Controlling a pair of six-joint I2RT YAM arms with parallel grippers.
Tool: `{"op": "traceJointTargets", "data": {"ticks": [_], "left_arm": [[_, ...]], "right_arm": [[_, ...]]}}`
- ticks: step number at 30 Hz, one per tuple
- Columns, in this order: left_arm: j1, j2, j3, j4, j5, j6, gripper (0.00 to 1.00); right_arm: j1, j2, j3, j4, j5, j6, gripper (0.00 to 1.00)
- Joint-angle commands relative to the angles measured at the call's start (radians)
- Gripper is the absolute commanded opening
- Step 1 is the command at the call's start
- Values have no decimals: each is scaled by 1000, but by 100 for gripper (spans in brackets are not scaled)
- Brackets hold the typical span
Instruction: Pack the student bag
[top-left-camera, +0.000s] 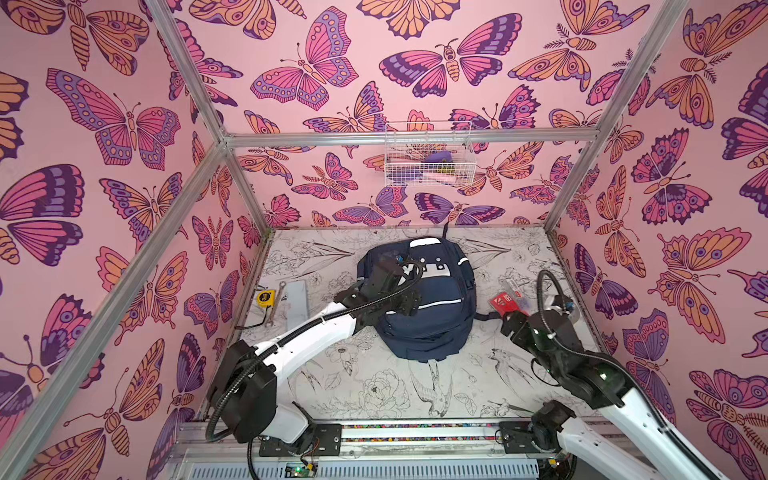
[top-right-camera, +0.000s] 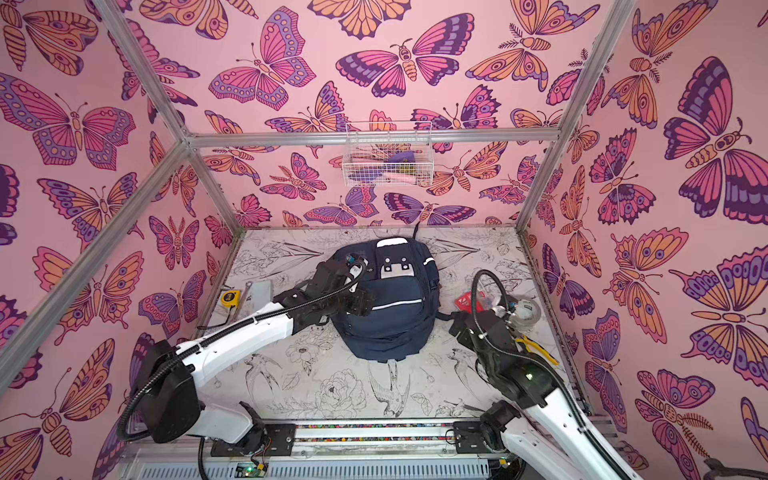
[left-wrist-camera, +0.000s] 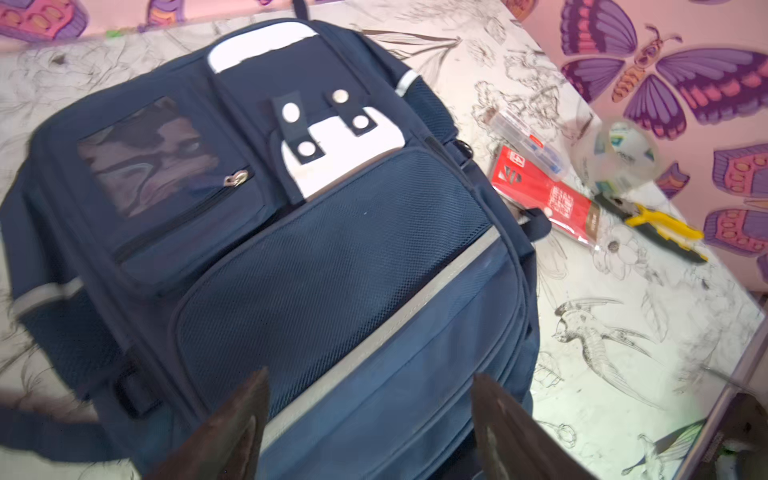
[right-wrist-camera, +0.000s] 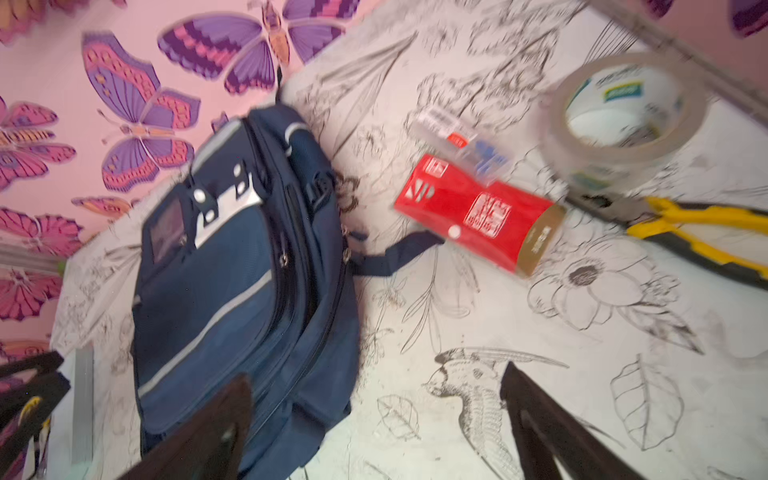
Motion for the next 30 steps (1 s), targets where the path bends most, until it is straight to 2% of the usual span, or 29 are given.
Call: {"op": "traceJointTargets", "data": {"ticks": [1, 3, 4, 5, 8, 12, 16, 19, 30], "left_arm": [[16, -111, -41, -64, -212, -96, 87], [36, -186, -82, -112, -344, -132, 95], [63, -224, -101, -152, -385, -161, 100], [105, -248, -113, -205, -379, -189, 100], [283, -278, -131, -354, -281, -257, 100], [529, -261, -185, -410, -92, -293, 100], [727, -145, -209, -409, 18, -288, 100], [829, -35, -180, -415, 76, -281, 100], [891, 170, -43, -437, 11, -225, 100]], "right_arm": [[-17, -52, -36, 40, 29, -40, 95], [-17, -24, -38, 71, -6, -56, 95], [-17, 7, -34, 77, -20, -63, 95], [-17, 41, -24, 82, -38, -73, 95], [-18, 134, -2, 99, -93, -107, 96], [-17, 190, -1, 137, -109, -118, 97], [-17, 189, -32, 206, -121, -111, 98], [-18, 191, -67, 263, -143, -100, 100], [-21, 302, -76, 327, -208, -91, 99]]}}
